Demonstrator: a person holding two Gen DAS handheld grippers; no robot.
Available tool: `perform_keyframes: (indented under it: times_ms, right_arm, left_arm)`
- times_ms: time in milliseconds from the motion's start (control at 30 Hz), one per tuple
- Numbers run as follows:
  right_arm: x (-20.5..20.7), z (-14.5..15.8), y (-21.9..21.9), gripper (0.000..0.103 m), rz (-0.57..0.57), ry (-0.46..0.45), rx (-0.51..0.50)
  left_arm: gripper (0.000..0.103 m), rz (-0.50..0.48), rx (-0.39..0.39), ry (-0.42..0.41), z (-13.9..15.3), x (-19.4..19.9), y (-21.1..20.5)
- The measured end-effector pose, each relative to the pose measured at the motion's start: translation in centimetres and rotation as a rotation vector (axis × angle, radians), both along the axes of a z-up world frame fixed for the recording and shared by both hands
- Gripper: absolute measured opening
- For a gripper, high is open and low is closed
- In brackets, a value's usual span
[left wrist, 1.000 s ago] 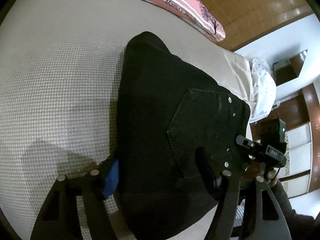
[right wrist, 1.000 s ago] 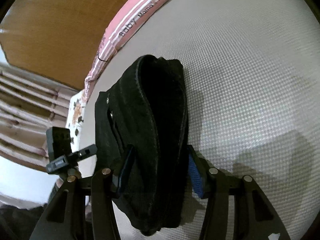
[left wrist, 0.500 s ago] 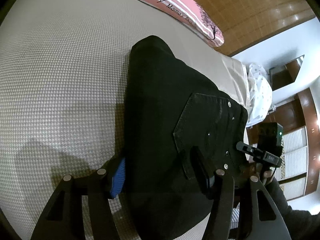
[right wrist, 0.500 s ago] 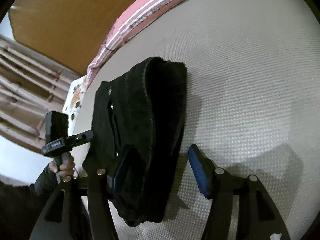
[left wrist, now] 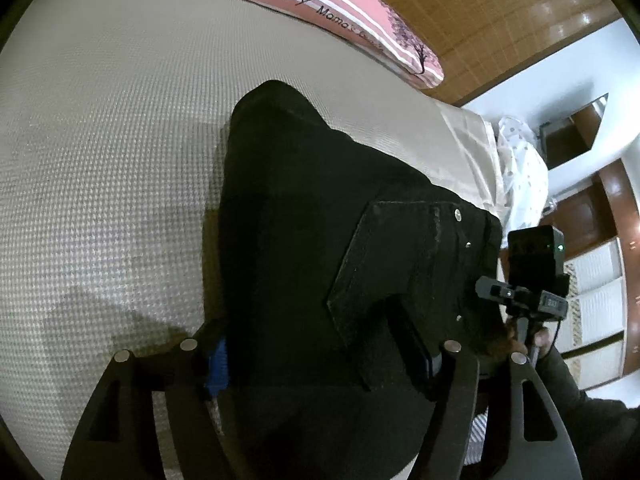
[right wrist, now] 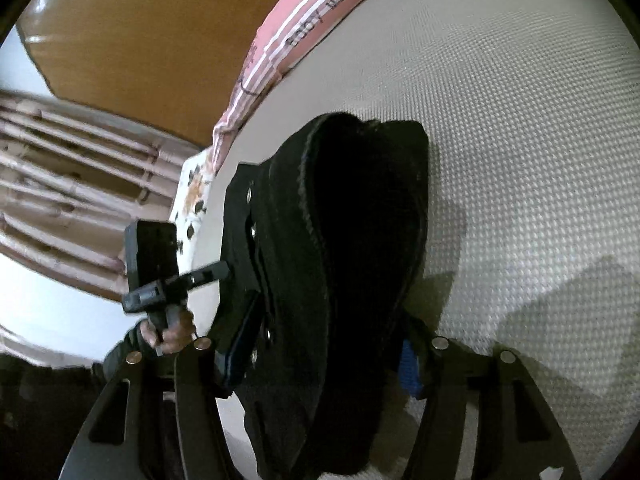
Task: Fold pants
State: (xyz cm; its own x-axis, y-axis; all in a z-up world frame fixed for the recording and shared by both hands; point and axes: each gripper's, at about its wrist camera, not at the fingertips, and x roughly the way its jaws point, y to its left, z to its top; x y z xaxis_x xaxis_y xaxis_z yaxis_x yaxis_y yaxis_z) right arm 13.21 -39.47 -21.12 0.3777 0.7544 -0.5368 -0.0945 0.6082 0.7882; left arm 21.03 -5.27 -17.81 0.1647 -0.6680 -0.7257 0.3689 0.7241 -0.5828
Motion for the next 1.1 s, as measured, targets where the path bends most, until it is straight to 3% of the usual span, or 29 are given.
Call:
perform_keyframes:
  times_ms: [67, 200, 267, 400, 600, 833, 1100]
  right_arm:
    - [-0.2, -0.4, 0.0, 0.042, -0.036, 0.008, -0.014]
    - [-1.2, -0.4, 0.2, 0.038, -0.078, -0.007, -0.019]
    - [-1.6, -0.2, 0.4, 0.037, -0.095, -0.015, -0.025]
    - [-1.9, 0.0, 0.7, 0.037, -0.121, -0.005, -0.029]
    - [-1.6, 1.2, 1.8, 0.034, -0.146, 0.003, -0.077]
    - [-1.7, 2.6, 2.3, 0.03, -0.2, 0.016, -0.035]
    - [-1.7, 5.9, 5.5, 0.029, -0.207, -0.011, -0.097]
  left_arm:
    - [0.069, 0.006, 0.026, -0.02, 0.1, -0.4, -0.1]
    - [0.059, 0.024, 0.105, -0.058, 0.3, -0.8, -0.8]
    - [0.053, 0.038, 0.107, -0.052, 0.2, -0.7, -0.7]
    - [0.036, 0.075, 0.08, -0.029, 0.1, -0.5, 0.1]
    - [0.024, 0.079, 0.068, -0.069, 0.6, -1.1, 0.3]
    - [0.015, 0.069, -0.093, -0.086, 2.0, -2.0, 2.2]
    - [0.015, 0.056, -0.11, -0.111, 3.2, -3.6, 3.3]
